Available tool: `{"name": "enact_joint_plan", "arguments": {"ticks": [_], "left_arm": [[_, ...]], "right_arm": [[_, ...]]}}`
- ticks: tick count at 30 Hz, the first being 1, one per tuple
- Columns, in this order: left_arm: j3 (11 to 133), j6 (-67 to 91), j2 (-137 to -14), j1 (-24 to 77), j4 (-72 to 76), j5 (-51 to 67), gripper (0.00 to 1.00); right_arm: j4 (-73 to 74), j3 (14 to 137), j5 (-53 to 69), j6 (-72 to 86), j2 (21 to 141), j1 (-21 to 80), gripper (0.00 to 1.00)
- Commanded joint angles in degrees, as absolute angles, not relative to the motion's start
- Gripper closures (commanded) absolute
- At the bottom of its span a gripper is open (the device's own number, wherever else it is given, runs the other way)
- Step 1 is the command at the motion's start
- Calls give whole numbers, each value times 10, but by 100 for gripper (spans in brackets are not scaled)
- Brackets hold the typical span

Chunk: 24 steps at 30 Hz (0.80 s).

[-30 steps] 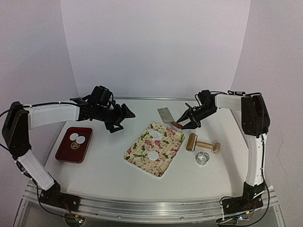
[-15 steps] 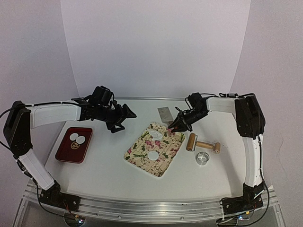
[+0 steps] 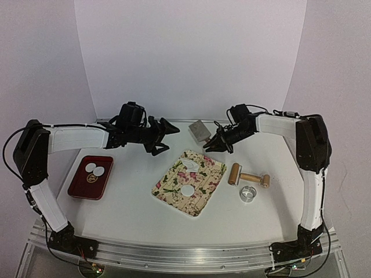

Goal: Roll out the dumpling wrappers from the dough

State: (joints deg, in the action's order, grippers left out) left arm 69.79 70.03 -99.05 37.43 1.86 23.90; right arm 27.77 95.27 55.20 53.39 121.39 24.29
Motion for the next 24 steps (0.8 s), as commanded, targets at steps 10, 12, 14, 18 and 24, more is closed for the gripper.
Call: {"name": "enact_joint_plan", "arguments": {"ticks": [10,12,14,18,24], "left_arm": [[791,787,-1051,395,248,287,12],[801,783,-1058,395,258,300,14],[797,788,-1060,396,284,305,21],[776,800,-1045,396,295,292,49],[773,804,-1037,396,287,284,76]], "right_arm": [[30,939,507,662,1073,356,100],[27,941,507,666,1071,365,100],[24,939,504,669,1067,373,100],[22,925,486,667,1047,379,100],[22,904,483,662,1035,387,100]]}}
